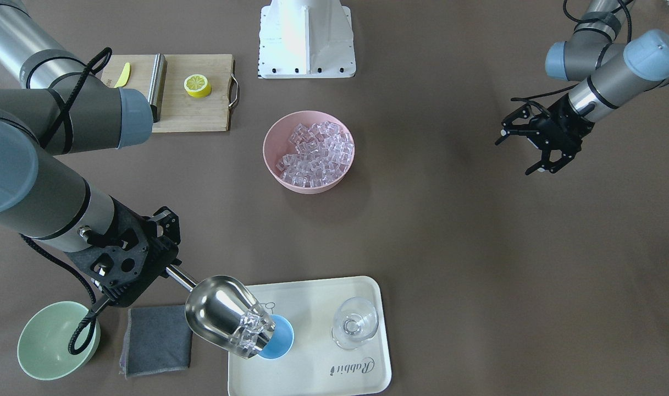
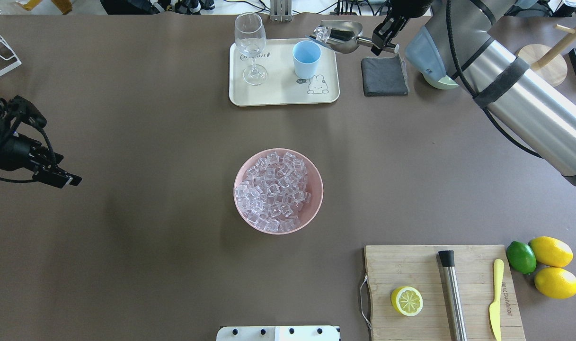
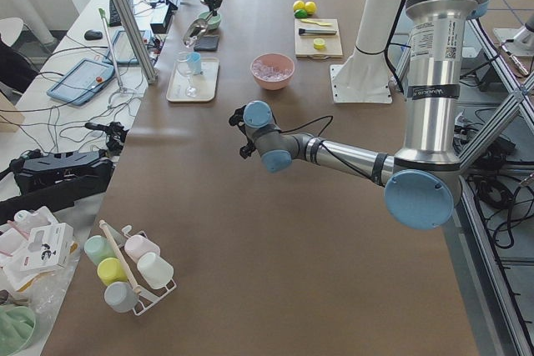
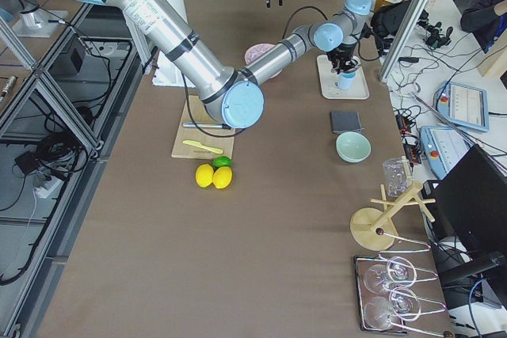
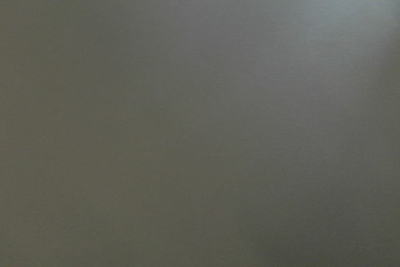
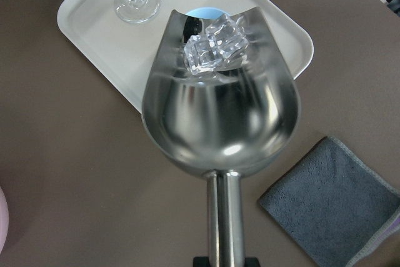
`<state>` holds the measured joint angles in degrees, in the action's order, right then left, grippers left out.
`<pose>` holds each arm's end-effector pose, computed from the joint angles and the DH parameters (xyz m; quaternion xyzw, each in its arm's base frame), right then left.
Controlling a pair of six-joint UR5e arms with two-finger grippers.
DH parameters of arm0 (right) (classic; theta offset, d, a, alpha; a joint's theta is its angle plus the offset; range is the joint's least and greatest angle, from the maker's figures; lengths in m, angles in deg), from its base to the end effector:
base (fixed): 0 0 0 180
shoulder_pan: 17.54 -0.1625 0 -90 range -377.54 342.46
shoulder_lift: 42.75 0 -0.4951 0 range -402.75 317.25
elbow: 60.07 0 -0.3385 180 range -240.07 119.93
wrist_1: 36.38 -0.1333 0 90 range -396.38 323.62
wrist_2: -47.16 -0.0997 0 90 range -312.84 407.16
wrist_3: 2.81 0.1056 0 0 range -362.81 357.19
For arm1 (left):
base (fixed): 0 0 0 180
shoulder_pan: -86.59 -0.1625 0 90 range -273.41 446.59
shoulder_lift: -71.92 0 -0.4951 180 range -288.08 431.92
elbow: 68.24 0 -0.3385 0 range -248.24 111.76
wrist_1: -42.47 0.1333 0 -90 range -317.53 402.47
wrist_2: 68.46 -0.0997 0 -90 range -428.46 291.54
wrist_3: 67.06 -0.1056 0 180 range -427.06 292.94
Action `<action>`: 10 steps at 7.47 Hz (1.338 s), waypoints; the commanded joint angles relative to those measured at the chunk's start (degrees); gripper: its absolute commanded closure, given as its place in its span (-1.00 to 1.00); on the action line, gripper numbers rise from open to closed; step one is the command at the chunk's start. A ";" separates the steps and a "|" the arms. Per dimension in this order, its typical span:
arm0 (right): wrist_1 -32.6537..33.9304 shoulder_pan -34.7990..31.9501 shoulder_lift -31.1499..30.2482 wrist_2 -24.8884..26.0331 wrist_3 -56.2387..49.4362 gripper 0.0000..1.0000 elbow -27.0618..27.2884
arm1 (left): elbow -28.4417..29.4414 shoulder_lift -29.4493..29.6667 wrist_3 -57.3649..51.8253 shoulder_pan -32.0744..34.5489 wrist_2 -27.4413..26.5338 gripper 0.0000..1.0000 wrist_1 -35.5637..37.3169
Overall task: Put ice in cup with scoop
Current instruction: 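Tip the scoop over the light-blue cup to pour the ice in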
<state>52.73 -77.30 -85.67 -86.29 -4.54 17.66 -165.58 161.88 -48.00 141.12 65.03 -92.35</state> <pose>-0.3335 -0.6925 0.3105 0.1892 -0.4116 -0.3526 0.8188 0.2159 -0.4074 0.5829 0.2103 0.4828 0.2802 0.8026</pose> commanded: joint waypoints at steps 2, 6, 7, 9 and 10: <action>7.80 0.87 2.91 0.04 -3.08 1.00 -1.53 | -0.75 0.04 3.50 7.94 0.81 -0.95 22.79; 12.85 2.01 5.39 0.74 -5.12 1.00 -2.15 | -0.84 0.48 9.94 10.77 -10.59 -0.95 31.79; 12.85 2.10 4.78 0.83 -5.21 1.00 -1.37 | -0.75 0.65 10.98 10.86 -10.36 -0.95 31.81; 13.37 2.10 1.90 0.65 -6.17 1.00 3.35 | -0.67 1.35 17.03 10.86 -8.17 -0.95 31.37; 18.42 2.01 -0.82 0.65 -8.79 1.00 8.95 | -0.66 1.62 19.93 10.86 -7.55 -0.95 31.20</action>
<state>66.09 -75.22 -82.61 -85.58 -10.59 19.21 -166.29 162.96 -32.96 151.95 56.21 -60.87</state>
